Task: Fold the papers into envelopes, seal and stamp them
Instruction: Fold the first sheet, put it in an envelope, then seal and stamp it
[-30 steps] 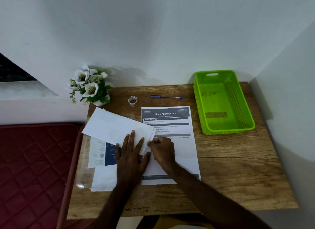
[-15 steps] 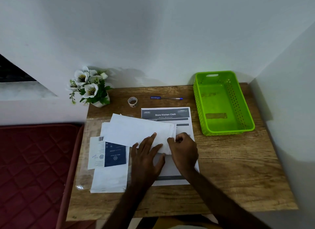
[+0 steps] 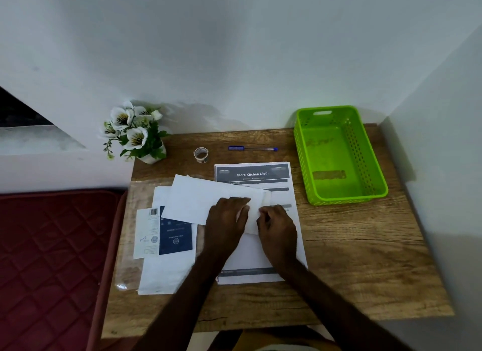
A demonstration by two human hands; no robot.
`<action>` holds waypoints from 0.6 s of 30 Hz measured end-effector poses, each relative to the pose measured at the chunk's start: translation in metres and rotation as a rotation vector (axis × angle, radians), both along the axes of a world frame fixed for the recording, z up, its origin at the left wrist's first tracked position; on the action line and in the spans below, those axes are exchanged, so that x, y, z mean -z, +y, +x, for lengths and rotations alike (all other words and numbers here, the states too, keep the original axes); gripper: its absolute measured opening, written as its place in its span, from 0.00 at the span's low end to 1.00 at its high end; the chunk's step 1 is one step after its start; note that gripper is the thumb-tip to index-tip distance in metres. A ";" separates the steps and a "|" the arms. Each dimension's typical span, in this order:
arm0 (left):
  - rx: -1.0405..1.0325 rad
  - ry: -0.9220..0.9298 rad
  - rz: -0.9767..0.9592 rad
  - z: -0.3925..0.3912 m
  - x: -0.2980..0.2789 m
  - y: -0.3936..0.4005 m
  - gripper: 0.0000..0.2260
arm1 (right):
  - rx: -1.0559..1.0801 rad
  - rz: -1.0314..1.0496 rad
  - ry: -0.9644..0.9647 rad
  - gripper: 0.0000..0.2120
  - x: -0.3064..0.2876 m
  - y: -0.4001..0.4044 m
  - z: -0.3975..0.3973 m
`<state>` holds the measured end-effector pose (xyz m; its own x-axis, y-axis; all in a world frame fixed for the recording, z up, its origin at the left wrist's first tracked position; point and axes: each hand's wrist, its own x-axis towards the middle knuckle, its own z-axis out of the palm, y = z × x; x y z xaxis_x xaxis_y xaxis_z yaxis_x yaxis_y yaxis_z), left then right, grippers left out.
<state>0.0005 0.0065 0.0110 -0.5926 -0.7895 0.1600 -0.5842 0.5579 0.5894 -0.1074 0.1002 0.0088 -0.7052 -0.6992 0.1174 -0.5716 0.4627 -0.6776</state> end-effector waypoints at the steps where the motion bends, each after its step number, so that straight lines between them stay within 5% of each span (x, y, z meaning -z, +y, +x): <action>1: 0.008 -0.023 -0.031 -0.007 -0.002 -0.006 0.15 | -0.001 0.001 -0.011 0.04 0.000 0.000 -0.001; 8: 0.207 -0.321 -0.099 -0.055 -0.014 -0.047 0.21 | 0.056 0.028 -0.146 0.05 -0.005 -0.001 -0.006; 18: 0.321 -0.340 0.132 -0.073 -0.024 -0.062 0.14 | 0.087 0.028 -0.211 0.08 -0.002 -0.002 -0.007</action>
<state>-0.0730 -0.0558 0.0348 -0.8107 -0.5590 -0.1741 -0.5668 0.6747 0.4728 -0.1147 0.0981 0.0105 -0.7697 -0.6358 -0.0579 -0.3755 0.5241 -0.7644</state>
